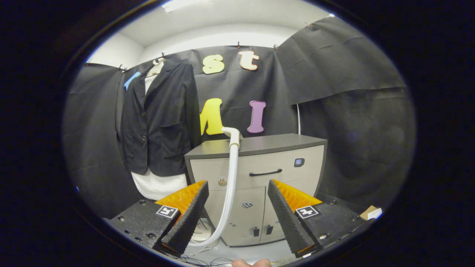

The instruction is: Iron the clothes twice with a garment steamer, once on the left side and once on the right side.

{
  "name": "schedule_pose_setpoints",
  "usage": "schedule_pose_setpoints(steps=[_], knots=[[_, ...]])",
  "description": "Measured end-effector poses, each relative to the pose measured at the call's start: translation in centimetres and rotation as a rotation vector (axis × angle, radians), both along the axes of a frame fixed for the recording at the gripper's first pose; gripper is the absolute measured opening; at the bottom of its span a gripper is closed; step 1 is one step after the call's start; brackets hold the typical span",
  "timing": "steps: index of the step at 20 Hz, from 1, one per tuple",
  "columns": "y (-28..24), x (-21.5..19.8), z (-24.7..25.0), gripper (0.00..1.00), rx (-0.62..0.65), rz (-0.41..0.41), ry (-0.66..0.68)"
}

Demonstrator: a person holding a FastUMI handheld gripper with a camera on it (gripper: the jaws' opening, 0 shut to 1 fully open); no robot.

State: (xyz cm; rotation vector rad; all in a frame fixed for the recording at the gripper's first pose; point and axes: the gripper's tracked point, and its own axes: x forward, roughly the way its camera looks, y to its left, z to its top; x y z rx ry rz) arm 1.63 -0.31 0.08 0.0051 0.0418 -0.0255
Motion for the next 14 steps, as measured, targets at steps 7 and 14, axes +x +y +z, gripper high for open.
schedule_pose_setpoints(steps=[7, 14], knots=[[0.2, 0.4, 0.3, 1.00, -0.013, -0.045, 0.014], [0.9, 1.8, 1.8, 1.00, -0.006, -0.098, 0.079]])
